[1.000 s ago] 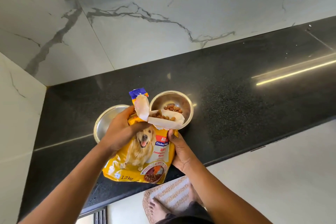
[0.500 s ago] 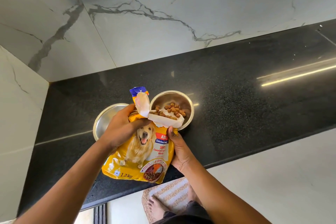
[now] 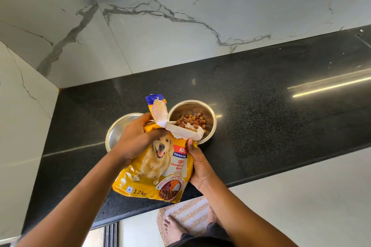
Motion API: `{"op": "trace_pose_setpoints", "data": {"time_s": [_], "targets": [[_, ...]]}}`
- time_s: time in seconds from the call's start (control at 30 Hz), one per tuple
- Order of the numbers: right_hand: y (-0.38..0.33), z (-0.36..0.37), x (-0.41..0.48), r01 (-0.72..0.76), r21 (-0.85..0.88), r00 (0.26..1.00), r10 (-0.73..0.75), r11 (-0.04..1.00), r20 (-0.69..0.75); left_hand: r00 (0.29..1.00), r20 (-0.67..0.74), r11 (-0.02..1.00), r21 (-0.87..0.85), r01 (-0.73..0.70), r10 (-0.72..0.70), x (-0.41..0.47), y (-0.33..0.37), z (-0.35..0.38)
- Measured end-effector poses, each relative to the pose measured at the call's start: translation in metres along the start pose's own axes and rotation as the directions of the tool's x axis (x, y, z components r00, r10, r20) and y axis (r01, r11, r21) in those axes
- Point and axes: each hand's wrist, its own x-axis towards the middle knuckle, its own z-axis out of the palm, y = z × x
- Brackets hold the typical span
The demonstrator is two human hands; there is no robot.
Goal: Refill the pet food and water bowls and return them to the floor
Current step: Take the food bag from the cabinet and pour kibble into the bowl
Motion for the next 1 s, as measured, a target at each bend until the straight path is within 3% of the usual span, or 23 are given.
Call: {"op": "trace_pose_setpoints", "data": {"time_s": [0.37,1.0], "targets": [[0.004,-0.002,0.001,0.011,-0.036,0.999,-0.013,0.999,-0.032,1.000,-0.013,1.000,-0.011,0.013,-0.013,-0.001,0.000,0.000],[0.015,0.015,0.001,-0.031,0.054,0.999,0.032,0.998,-0.025,0.996,0.045,0.997,-0.017,0.079,-0.078,0.003,0.004,-0.014]]}}
